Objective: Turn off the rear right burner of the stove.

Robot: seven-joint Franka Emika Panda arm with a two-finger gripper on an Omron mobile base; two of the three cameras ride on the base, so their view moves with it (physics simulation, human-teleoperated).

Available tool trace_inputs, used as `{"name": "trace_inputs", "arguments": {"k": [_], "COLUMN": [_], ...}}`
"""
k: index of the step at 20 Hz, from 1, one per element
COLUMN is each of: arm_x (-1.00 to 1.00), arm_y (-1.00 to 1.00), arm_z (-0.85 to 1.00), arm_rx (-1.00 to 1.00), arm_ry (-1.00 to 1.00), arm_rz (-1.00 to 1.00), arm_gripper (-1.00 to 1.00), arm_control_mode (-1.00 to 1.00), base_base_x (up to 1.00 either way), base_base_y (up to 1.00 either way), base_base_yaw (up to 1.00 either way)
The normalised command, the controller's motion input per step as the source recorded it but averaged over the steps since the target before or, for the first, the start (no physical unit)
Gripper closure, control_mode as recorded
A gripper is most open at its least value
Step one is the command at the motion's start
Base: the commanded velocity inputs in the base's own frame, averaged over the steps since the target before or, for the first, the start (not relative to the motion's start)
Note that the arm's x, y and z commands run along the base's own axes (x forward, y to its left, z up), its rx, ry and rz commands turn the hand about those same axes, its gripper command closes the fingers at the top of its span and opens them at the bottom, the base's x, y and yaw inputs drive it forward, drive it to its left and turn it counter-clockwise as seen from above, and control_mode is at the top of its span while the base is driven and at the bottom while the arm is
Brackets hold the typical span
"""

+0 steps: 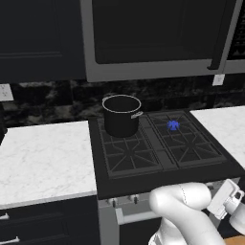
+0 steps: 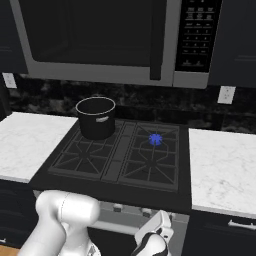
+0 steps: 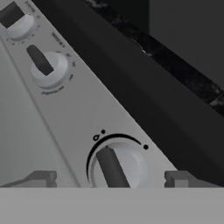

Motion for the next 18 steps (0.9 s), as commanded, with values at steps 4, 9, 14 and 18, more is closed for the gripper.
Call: {"name": "trace_inputs", "arguments": {"k": [4, 9, 14, 18], "arm_x": [0.15, 0.21, 0.33, 0.43], "arm_y": [0.27, 0.33, 0.2, 0.24], "arm_z": [0.0, 0.0, 0.0, 0.0], "arm_rx": [-0.02, -0.02, 0.0, 0.0], "arm_ry": [0.0, 0.0, 0.0, 0.02], "arm_rz": [0.0, -0.01, 0.0, 0.0], "arm_gripper": [1.0, 1.0, 1.0, 1.0], "arm_control_mode": [-1.0, -1.0, -1.0, -1.0], "base_base_x": [0.0, 0.0, 0.0, 0.0], "base_base_y": [0.0, 0.0, 0.0, 0.0], "base_base_yaw": [0.0, 0.0, 0.0, 0.0]}}
